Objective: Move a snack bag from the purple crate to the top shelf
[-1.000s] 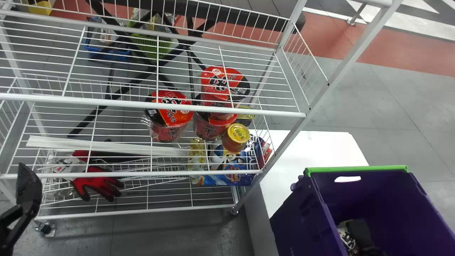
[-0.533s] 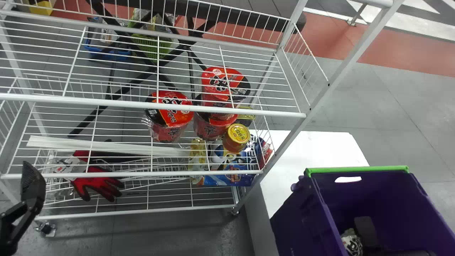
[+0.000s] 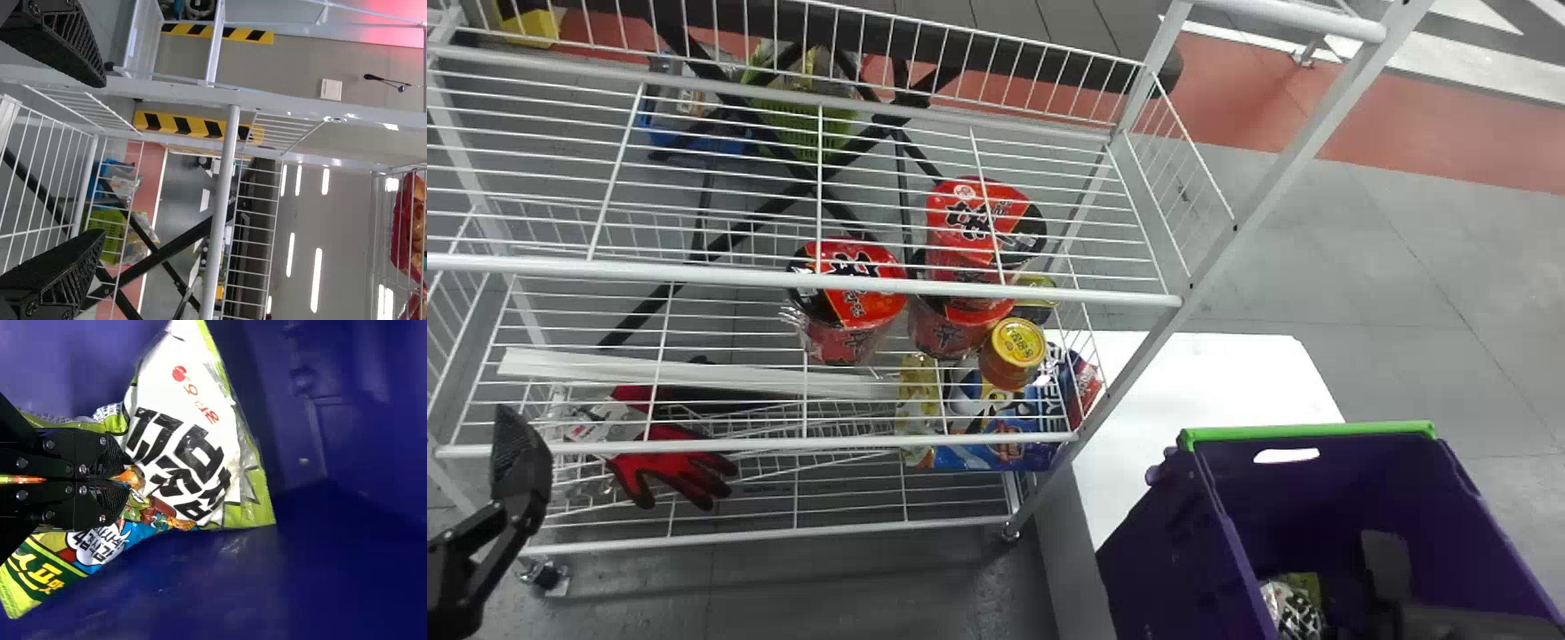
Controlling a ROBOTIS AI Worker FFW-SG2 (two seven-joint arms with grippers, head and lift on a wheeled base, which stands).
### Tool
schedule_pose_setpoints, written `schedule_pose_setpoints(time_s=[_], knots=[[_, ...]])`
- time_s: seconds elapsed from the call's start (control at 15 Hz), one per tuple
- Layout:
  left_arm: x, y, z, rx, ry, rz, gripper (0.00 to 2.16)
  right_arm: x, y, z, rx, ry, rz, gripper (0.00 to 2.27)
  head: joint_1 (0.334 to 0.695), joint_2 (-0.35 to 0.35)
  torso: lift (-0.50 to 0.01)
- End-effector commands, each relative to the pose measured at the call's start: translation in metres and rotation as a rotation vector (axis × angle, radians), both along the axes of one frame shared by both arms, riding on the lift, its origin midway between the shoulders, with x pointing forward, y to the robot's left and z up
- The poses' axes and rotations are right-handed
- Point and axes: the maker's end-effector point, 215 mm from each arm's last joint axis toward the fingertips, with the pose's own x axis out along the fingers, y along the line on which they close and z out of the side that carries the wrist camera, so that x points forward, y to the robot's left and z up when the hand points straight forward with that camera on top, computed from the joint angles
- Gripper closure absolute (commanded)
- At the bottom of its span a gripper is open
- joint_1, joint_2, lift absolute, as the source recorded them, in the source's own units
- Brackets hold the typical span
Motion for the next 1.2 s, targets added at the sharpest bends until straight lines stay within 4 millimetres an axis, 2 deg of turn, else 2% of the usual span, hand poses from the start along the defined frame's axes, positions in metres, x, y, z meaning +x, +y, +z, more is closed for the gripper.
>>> schedule_pose_setpoints(time_s=[0.0, 0.33, 0.67, 1.13], knots=[[0.0, -0.001, 0.0, -0.002, 0.001, 0.001, 0.0, 0.007, 0.0, 0.003, 0.0, -0.031, -0.002, 1.97, 0.695, -0.35, -0.417], [0.0, -0.005, 0.0, -0.006, 0.002, -0.003, 0.0, 0.02, -0.005, 0.009, -0.001, -0.145, -0.008, 1.97, 0.695, -0.35, -0.398], [-0.004, -0.007, 0.0, -0.001, 0.005, -0.003, 0.0, 0.032, 0.01, 0.011, 0.021, -0.223, 0.001, 1.97, 0.695, -0.35, -0.377], [-0.01, -0.006, 0.003, 0.002, 0.004, -0.001, 0.0, 0.043, 0.051, 0.017, 0.098, -0.316, -0.001, 1.97, 0.695, -0.35, -0.35]])
